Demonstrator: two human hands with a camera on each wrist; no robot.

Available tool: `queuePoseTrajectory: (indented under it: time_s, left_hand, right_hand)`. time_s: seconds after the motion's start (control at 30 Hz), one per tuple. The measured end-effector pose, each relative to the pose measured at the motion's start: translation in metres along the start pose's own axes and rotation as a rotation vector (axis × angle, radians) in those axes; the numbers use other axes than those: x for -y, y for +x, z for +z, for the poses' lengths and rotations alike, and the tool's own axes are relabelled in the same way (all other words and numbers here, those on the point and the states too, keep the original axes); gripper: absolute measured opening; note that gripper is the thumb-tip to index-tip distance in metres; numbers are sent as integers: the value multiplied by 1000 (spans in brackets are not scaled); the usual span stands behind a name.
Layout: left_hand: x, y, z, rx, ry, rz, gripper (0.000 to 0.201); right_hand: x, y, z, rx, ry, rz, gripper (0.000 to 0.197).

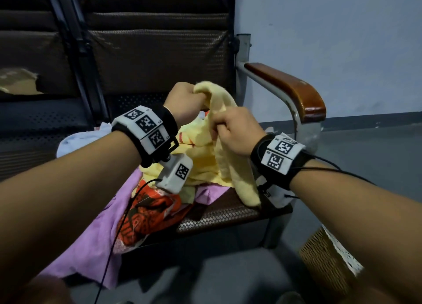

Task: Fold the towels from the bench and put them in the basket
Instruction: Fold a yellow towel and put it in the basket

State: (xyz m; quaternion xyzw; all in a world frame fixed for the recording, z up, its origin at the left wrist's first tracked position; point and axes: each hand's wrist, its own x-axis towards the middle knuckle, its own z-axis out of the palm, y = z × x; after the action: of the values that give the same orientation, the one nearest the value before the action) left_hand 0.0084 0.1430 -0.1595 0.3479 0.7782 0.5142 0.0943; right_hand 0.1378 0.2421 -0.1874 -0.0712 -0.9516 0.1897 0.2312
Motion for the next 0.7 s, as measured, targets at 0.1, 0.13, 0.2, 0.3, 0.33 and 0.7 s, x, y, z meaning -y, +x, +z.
queuePoseTrajectory:
  time_s: [0.1,0.13,0.2,0.3,0.33,0.7]
  left_hand:
    - [-4,-5,3,-82,110,141,14]
    - [-6,-7,4,-120,171,189,12]
    - [-10,-12,3,-158,263,253,18]
    - [-14,-18,6,-102,230,215,26]
    - [-14,-19,8,-74,166,168,29]
    - [-9,-12,5,-70,-387,-215,28]
  right_hand:
    - [-3,0,8,83,-21,238,29]
    - [-5,1,9,51,8,321,30]
    - [-10,5,8,-22,67,426,32]
    - [-9,12,5,-15,322,448,31]
    - [-6,14,6,12,390,434,29]
    - [0,14,6,-140,-19,364,29]
